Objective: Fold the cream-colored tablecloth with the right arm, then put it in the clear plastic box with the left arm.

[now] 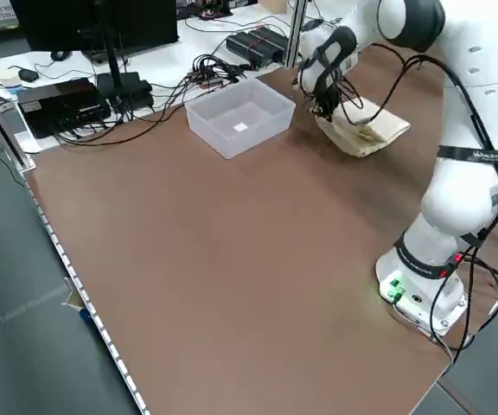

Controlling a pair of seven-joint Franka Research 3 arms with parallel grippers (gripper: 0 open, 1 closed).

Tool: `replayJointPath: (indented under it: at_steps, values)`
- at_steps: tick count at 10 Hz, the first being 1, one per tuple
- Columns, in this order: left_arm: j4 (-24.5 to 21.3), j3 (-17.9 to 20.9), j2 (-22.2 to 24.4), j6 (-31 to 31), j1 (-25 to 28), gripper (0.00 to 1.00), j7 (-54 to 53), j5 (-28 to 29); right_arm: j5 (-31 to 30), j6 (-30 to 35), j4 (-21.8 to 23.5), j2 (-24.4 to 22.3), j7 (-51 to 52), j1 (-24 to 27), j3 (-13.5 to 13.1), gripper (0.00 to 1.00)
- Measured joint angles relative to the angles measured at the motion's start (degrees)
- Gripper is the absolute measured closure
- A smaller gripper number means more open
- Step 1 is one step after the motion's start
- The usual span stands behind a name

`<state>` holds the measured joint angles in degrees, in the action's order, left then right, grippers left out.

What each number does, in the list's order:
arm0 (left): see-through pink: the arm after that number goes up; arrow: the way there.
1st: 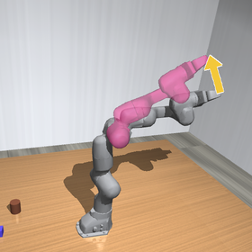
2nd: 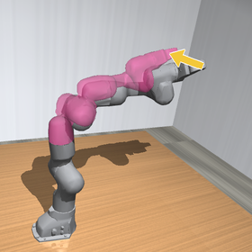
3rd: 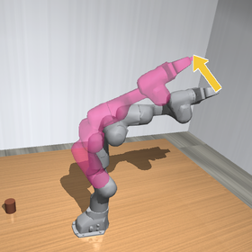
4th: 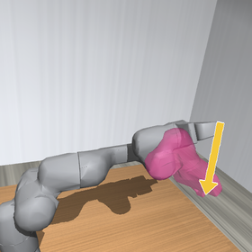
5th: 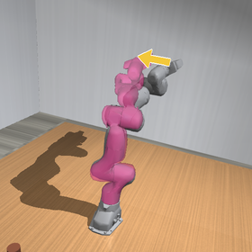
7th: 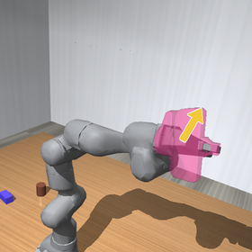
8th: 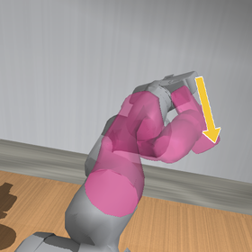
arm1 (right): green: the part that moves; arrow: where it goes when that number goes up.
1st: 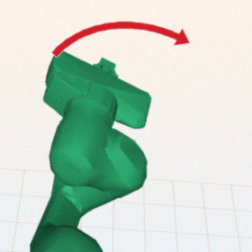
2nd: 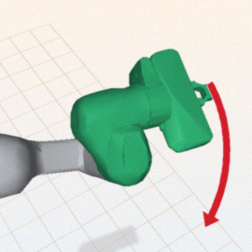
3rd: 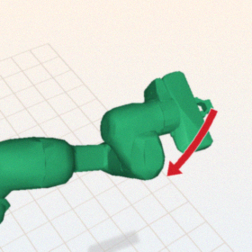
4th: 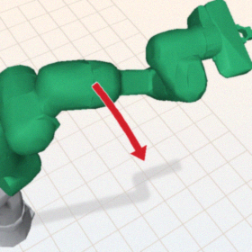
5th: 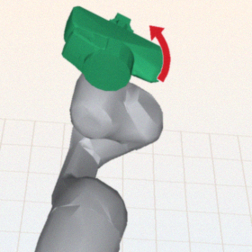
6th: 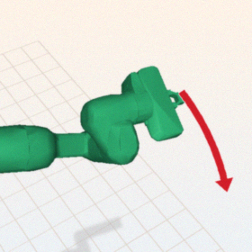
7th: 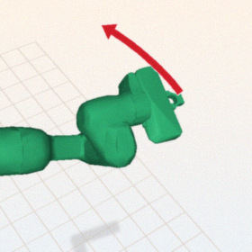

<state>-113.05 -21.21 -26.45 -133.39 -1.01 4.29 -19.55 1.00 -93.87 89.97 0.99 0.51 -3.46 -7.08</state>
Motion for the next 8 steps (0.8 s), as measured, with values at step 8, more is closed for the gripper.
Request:
replayJointPath:
  at_steps: [8]
  values:
    - [6.0, -0.6, 8.1, 19.3, -7.0, 0.93, 20.3, 11.9, 0.0, -0.1, 0.0, 0.0, 0.0, 0.0, -0.1, 0.0]
